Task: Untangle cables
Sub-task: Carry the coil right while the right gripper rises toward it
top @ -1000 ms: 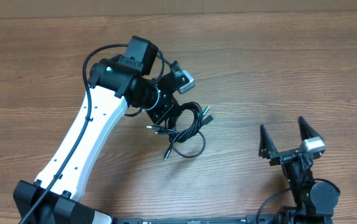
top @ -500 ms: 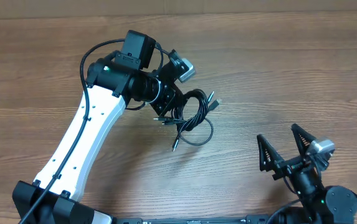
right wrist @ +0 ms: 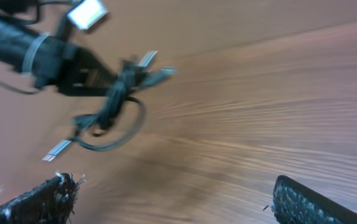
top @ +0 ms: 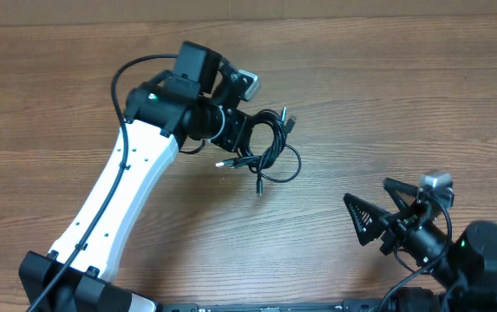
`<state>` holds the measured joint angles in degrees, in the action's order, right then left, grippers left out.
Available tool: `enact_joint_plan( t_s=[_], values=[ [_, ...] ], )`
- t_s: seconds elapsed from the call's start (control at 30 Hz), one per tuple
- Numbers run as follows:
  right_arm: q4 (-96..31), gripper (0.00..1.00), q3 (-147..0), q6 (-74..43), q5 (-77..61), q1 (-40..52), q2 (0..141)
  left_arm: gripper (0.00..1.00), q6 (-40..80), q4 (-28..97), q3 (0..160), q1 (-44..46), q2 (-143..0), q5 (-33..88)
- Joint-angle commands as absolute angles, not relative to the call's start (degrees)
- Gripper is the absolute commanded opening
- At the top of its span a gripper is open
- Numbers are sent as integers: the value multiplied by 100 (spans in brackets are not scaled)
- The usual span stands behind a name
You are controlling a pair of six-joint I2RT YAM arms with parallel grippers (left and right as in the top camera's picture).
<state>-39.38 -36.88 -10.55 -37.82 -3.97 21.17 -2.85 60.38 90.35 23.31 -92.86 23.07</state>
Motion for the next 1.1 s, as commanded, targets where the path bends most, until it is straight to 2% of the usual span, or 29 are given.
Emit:
enact_joint_plan(
  t_s=[0.0,0.13,0.3,0.43,0.57,0.77,1.0,1.07],
  values=[
    [-3667,100,-3940,-1070,-5076,-349,2519,4,-657,5951,9050,2705,-9004,2399],
    [-3286,100,-3940,-1223,-5483,-349,2814,4,-1109,5651,9050,3114,-8899,2373],
    [-3127,100,-3940,-2598,-5730,-349,2923,4,-1164,5323,9050,3409,-8755,2067],
    [-3131,100,-3940,-3201,-5736,-349,2923,4,-1164,5214,9052,3415,-8720,1949],
    [-3131,86,-3940,-3197,-5736,-349,2923,4,-1162,5199,9050,3415,-8720,1951],
    [-3131,74,-3940,-3194,-5763,-349,2923,4,-1162,4919,9052,3415,-8720,2322],
    [-3127,64,-3940,-3166,-5771,-349,2923,4,-1162,4209,9052,3415,-8720,3498],
    [-3085,56,-3940,-3148,-5774,-349,2923,4,-1162,4121,9052,3415,-8720,3754]
  ],
)
